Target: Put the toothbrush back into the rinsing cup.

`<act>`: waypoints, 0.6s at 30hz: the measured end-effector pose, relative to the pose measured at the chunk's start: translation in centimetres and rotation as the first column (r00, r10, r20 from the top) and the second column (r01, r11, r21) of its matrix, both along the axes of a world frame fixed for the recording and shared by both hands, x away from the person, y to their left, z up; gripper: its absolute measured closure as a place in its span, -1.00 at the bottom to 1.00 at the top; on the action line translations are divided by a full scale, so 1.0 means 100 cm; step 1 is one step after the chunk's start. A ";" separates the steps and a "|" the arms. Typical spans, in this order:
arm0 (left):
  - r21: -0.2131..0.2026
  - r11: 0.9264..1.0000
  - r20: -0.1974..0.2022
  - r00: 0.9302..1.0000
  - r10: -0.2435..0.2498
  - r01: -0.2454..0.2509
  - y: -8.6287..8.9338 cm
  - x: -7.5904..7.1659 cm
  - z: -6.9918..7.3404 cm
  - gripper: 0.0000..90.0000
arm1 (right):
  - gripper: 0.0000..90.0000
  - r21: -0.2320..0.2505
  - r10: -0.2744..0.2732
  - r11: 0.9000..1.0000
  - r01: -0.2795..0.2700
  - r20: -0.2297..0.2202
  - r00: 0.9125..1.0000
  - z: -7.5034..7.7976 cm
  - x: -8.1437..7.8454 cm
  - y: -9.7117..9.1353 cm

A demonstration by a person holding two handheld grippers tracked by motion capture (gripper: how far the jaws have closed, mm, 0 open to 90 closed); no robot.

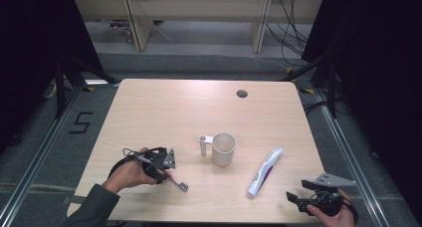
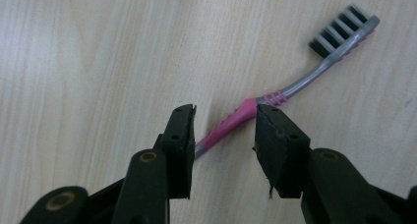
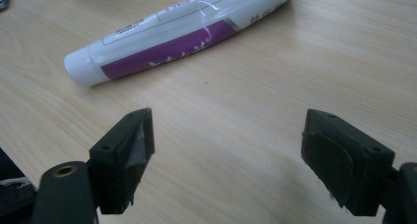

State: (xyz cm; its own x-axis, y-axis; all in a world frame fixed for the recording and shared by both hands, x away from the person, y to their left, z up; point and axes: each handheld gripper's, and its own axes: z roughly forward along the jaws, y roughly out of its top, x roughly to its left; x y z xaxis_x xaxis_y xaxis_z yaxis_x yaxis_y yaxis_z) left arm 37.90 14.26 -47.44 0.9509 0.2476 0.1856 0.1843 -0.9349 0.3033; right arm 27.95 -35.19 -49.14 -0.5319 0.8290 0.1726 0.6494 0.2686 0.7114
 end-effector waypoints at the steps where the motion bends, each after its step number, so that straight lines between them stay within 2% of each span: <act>1: 0.003 1.000 -0.008 1.000 0.004 -0.004 0.000 0.001 0.000 0.33 | -0.53 -0.001 0.000 1.000 0.000 0.002 1.000 0.000 0.000 0.000; 10: 0.019 1.000 -0.065 0.998 0.012 -0.010 -0.001 0.007 -0.003 0.48 | -0.53 -0.003 0.000 1.000 0.000 0.005 1.000 -0.001 0.001 0.000; 13: 0.028 0.999 -0.094 0.995 0.026 -0.023 -0.003 0.008 -0.002 0.53 | -0.52 0.009 -0.017 1.000 0.017 -0.012 1.000 0.000 0.000 0.001; 14: 0.034 0.999 -0.100 0.995 0.023 -0.020 -0.003 0.008 -0.002 0.56 | -0.52 -0.008 0.006 1.000 -0.006 0.018 1.000 -0.001 0.002 -0.001; 18: 0.055 0.998 -0.133 0.990 0.037 -0.030 -0.006 0.009 -0.003 0.64 | -0.52 -0.005 0.004 1.000 -0.004 0.014 1.000 -0.001 0.002 -0.001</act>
State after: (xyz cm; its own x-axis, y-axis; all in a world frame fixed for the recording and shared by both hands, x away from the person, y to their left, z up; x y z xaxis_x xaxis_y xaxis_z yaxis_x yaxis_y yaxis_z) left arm 38.78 13.62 -47.71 0.9594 0.2731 0.0708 0.2514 -0.9415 0.2245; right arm 28.13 -35.29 -49.22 -0.5378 0.8275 0.1613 0.6383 0.2746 0.7191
